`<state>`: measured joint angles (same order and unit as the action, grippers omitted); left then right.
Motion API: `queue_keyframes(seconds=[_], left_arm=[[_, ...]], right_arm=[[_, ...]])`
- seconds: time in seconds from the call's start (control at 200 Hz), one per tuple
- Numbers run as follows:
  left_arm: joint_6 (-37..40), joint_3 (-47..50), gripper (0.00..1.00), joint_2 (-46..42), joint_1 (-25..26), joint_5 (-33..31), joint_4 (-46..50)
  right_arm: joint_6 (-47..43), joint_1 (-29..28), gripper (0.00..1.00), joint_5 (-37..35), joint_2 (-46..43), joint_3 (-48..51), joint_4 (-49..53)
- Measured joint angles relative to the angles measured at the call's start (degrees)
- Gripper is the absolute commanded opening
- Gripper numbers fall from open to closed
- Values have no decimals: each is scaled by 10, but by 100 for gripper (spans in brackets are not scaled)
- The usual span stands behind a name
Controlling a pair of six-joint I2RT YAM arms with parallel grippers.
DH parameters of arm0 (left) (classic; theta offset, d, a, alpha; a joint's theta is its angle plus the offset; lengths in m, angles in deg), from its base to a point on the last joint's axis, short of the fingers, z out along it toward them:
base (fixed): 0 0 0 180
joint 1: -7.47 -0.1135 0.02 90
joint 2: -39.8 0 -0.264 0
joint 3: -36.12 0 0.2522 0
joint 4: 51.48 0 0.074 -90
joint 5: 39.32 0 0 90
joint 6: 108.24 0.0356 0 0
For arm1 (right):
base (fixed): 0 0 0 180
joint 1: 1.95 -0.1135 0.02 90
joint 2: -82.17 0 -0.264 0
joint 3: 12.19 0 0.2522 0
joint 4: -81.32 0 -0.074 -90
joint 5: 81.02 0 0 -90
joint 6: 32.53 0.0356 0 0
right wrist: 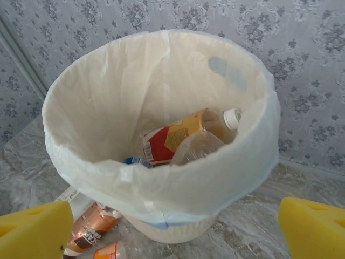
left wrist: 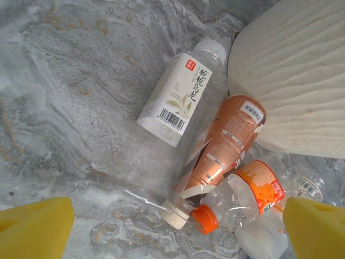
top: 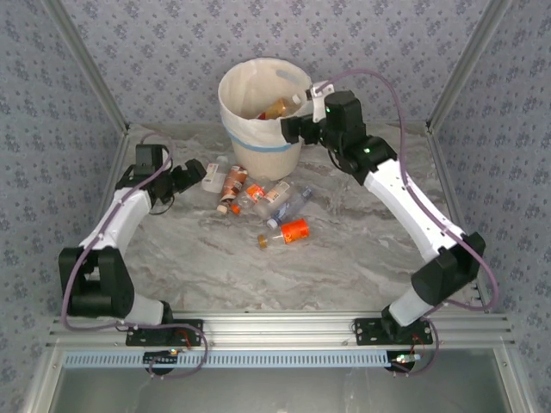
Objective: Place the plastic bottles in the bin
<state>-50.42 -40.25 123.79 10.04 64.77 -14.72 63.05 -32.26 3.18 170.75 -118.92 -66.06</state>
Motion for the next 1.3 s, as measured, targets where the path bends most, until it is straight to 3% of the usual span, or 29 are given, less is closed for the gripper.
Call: queue_keyframes(seconds=[0.19,0.42,0.71,0.899,1.299], left_arm=[[31,-45,100,84,0,14,20],[93,-134,99,177,4,-15,71],[165,-259,99,297,45,-49,121],[187,-295,93,333,59,-64,141],[201,-327,91,373,64,-83,172]], right_arm=[[16,3,100,-22,-64,79,-27],[41,10,100,-57,-127,149,-36],[82,33,100,-101,-204,231,-40],[105,44,100,-112,-228,264,-37],[123,51,100,-116,-237,277,-32]])
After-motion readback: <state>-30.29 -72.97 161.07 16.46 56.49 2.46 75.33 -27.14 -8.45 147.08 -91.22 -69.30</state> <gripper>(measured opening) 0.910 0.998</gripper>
